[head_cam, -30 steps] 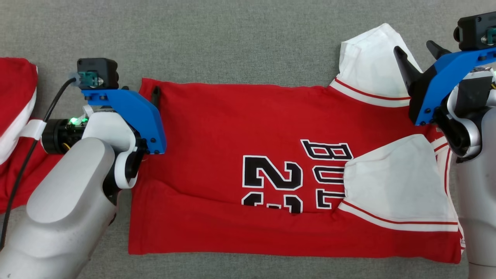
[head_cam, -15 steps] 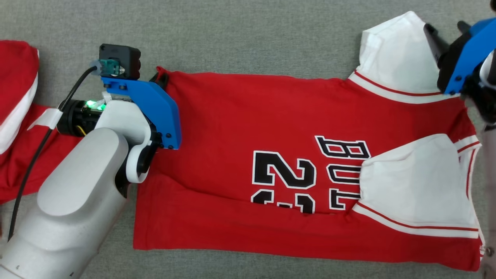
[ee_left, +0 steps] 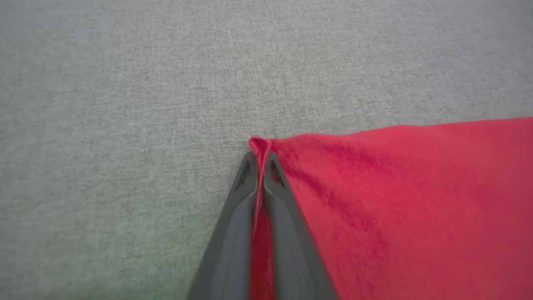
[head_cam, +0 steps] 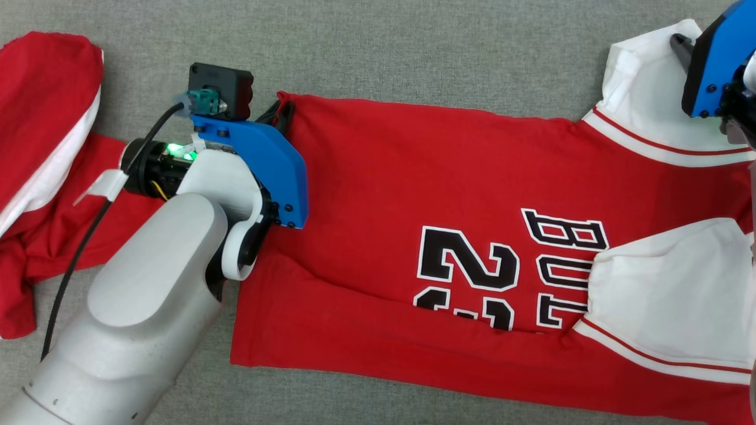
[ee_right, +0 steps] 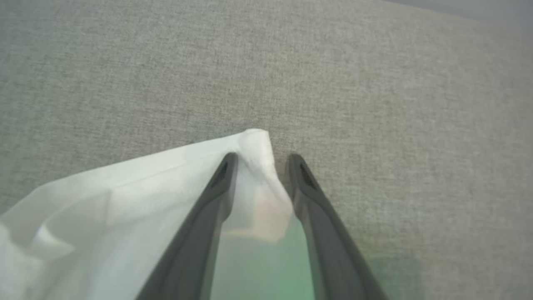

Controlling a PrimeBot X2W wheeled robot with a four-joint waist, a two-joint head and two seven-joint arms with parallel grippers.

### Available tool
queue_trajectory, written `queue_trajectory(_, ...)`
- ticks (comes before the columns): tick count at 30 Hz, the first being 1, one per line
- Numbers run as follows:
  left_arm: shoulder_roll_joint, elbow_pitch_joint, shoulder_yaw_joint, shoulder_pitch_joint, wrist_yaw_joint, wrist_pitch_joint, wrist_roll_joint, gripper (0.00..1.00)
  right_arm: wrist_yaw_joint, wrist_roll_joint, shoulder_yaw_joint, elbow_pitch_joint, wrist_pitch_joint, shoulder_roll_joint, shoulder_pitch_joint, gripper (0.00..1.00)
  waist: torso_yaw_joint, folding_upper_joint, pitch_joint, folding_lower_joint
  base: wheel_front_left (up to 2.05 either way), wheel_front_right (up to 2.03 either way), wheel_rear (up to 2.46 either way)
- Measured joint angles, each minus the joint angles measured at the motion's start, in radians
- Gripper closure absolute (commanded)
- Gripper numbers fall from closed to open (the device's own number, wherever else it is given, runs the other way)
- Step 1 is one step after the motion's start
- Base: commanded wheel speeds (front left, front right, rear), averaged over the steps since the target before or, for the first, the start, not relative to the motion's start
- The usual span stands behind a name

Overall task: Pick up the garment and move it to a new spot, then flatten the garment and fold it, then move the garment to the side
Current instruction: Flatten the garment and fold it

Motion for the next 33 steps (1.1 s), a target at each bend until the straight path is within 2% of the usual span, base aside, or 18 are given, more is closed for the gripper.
queue_trajectory(4, -0.010, 0.015, 0.016, 0.015, -0.002, -0.071, -0.004, 1.00, 0.000, 0.023, 0.016, 0.016, -0.049, -0.006, 0.003, 1.00, 0.002, 0.0001, -0.015, 0.0003, 0.00, 0.00, 0.00)
queue_trajectory(8, -0.010, 0.054, 0.031, 0.049, -0.003, -0.161, 0.004, 1.00, 0.000, 0.066, 0.047, 0.006, -0.169, -0.012, 0.020, 1.00, -0.005, 0.0002, -0.047, 0.0003, 0.00, 0.00, 0.00)
queue_trajectory(12, -0.009, 0.077, 0.044, 0.076, -0.019, -0.257, 0.013, 1.00, 0.000, 0.112, 0.076, -0.005, -0.252, -0.037, 0.056, 1.00, -0.019, 0.0002, -0.087, 0.0003, 0.00, 0.00, 0.00)
queue_trajectory(16, -0.005, 0.099, 0.045, 0.123, -0.037, -0.309, 0.010, 1.00, 0.000, 0.156, 0.114, -0.039, -0.308, -0.071, 0.112, 1.00, -0.036, 0.0001, -0.131, 0.0000, 0.00, 0.00, 0.00)
queue_trajectory(22, 0.022, 0.112, 0.030, 0.184, -0.092, -0.393, 0.015, 1.00, 0.000, 0.270, 0.159, -0.153, -0.317, -0.106, 0.250, 1.00, -0.065, 0.0001, -0.186, 0.0000, 0.00, 0.00, 0.00)
queue_trajectory(27, 0.037, 0.135, 0.019, 0.220, -0.130, -0.464, 0.024, 1.00, 0.000, 0.382, 0.182, -0.296, -0.265, -0.141, 0.417, 1.00, -0.078, 0.0001, -0.229, 0.0000, 0.00, 0.00, 0.00)
queue_trajectory(33, 0.071, 0.183, -0.003, 0.268, -0.184, -0.554, 0.044, 1.00, 0.000, 0.435, 0.157, -0.450, -0.180, -0.166, 0.601, 1.00, -0.107, 0.0000, -0.269, -0.0002, 0.00, 0.00, 0.00)
